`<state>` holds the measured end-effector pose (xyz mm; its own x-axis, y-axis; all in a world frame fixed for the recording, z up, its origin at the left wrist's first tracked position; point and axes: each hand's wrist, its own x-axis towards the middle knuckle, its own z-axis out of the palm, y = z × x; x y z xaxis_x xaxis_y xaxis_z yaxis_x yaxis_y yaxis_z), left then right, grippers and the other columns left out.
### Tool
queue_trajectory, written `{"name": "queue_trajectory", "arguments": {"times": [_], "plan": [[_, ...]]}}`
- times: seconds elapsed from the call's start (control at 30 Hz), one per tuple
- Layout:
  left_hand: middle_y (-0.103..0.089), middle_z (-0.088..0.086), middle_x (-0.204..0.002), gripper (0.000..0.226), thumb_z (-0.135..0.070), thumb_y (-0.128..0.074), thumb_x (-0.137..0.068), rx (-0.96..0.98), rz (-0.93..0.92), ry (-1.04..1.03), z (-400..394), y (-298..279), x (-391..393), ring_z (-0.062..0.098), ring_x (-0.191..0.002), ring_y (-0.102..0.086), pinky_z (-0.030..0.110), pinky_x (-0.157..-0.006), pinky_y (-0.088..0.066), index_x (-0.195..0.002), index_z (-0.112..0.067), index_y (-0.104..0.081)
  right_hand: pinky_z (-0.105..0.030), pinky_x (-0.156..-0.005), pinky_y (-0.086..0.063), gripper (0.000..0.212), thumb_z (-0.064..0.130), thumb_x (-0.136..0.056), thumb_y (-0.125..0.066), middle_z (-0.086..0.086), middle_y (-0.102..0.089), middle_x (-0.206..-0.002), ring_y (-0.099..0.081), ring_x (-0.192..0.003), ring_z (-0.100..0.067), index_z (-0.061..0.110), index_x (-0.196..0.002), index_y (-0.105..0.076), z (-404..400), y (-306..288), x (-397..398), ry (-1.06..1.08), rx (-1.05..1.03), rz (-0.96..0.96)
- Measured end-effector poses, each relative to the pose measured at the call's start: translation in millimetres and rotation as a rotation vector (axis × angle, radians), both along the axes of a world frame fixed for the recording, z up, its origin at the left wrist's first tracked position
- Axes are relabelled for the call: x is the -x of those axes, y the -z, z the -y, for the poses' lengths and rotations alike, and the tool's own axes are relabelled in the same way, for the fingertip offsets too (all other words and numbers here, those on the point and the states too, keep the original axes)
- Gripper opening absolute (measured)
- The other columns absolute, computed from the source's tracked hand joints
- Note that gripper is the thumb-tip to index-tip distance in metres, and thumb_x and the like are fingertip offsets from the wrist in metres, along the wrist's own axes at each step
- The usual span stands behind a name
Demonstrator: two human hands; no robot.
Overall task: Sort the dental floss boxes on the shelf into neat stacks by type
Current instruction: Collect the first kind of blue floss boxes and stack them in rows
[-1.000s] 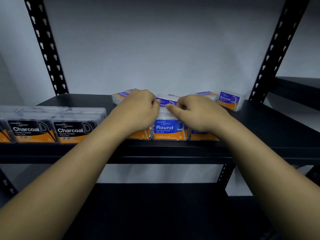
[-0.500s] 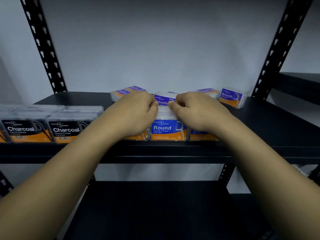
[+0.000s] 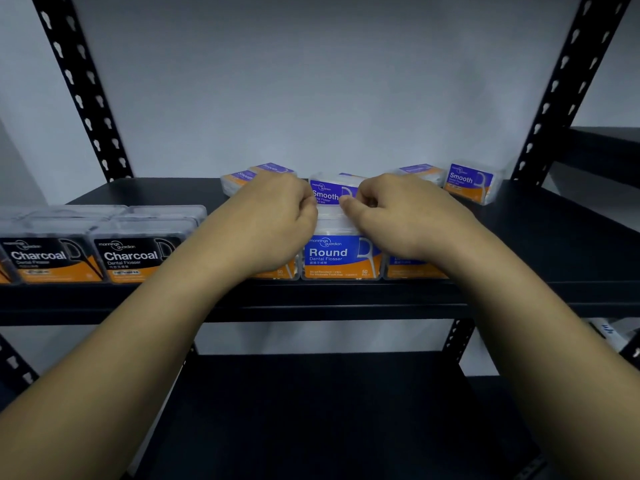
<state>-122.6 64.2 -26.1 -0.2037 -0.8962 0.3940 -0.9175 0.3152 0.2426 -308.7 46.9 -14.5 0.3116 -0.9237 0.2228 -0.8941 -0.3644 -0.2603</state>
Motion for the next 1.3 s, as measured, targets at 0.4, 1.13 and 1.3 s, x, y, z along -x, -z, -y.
{"name": "queue_trajectory", "arguments": {"times": [0.4, 1.13, 1.3], "plan": [[-0.064, -0.005, -0.102, 0.032, -0.037, -0.042, -0.104, -0.002, -0.017, -0.025, -5.5, -1.0, 3.7, 0.01, -0.082, -0.06, 0.024, -0.056, -0.045, -0.111, -0.017, -0.065, -0.043, -0.08, -0.059, 0.042, 0.058, -0.102, -0.042, 0.003, -0.073, -0.104, -0.069, -0.093, -0.016, 0.024, -0.094, -0.064, -0.4, -0.4, 1.4, -0.021, -0.006, 0.013], [-0.067, 0.007, -0.123, 0.038, -0.04, -0.046, -0.101, -0.117, 0.119, -0.108, 14.7, -73.2, -1.7, 0.021, -0.099, -0.057, 0.032, -0.084, -0.046, -0.124, -0.016, -0.067, -0.038, -0.086, -0.053, 0.042, 0.057, -0.098, -0.053, 0.004, -0.071, -0.11, -0.066, -0.096, -0.018, 0.023, -0.117, -0.07, 29.9, -68.8, 28.4, 0.048, -0.015, -0.033], [-0.073, 0.001, -0.104, 0.028, -0.036, -0.055, -0.096, -0.361, 0.258, -0.137, 52.9, -104.9, 7.8, 0.025, -0.095, -0.07, 0.043, -0.093, -0.056, -0.106, -0.016, -0.071, -0.045, -0.089, -0.06, 0.04, 0.05, -0.102, -0.054, -0.003, -0.075, -0.107, -0.074, -0.094, -0.026, 0.017, -0.122, -0.066, 72.2, -93.6, 28.0, 0.101, -0.354, -0.216]]}}
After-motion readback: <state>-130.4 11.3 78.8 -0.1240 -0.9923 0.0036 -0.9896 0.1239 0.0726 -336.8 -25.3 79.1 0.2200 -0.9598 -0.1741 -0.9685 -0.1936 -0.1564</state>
